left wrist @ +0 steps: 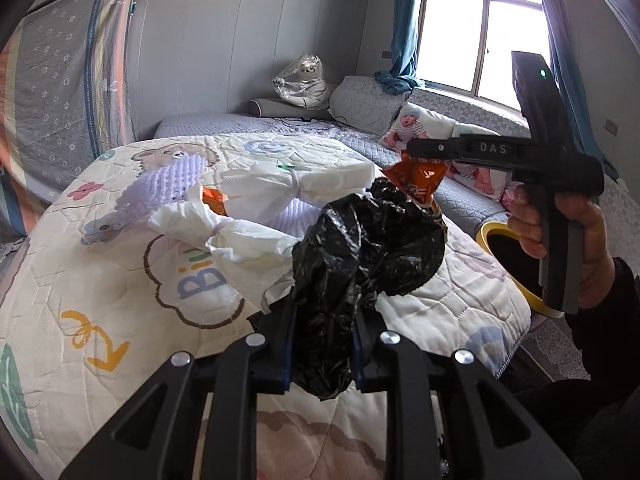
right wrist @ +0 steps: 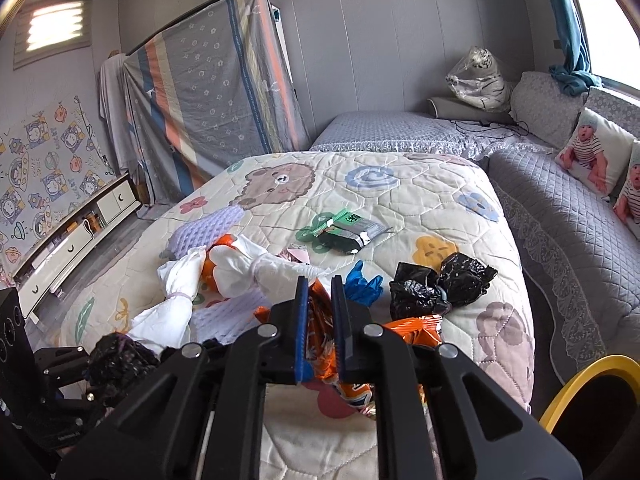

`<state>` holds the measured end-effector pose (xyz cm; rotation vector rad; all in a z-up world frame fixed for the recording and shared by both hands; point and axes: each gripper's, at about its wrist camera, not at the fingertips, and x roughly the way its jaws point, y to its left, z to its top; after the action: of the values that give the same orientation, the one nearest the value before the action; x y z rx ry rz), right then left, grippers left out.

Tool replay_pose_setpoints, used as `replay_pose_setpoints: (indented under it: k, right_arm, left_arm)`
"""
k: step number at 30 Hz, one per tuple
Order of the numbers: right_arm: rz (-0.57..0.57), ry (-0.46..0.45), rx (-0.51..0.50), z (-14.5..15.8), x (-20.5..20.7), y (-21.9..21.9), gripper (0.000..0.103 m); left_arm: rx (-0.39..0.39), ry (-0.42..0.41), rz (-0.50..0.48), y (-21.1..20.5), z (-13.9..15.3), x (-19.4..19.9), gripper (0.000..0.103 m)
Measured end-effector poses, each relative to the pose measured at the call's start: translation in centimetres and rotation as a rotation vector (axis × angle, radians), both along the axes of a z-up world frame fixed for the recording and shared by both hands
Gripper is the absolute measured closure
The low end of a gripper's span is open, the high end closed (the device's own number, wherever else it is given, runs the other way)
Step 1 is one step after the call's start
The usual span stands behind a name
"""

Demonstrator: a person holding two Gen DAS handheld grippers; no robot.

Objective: Collect trash
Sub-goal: 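Carry the black bag and orange wrapper over the yellow-rimmed bin with both grippers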

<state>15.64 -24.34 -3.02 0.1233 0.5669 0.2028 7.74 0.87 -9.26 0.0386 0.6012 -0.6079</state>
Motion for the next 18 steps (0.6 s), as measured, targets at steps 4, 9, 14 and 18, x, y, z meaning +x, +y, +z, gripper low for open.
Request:
replay_pose_setpoints:
  k: [4,9,14,18]
  right_arm:
    - [-0.007,-0.016,0.002,0.7,-0.4,-0.2,0.093]
    - [-0.02,-0.035,0.0,1.4,-0.9,-0.5,0.093]
    - [-0.027,-0.044,0.005,1.7,-1.2,-0.7,0.093]
    - [-0.033,-0.055,0.003,2.1,-1.5,-0.8,0.093]
  left_arm:
    - [-0.027,-0.018,0.018,1.3,1.0,-0.3,0.083]
    - [-0.043,-0.039,0.034,2.6,2.1,-0.6,0.083]
    - [-0.1,-0.049,0.063,4.3,3.5,-0.6,0.083]
    - [-0.123,-0.08,0.087,5.2,4.8,-0.6,0.083]
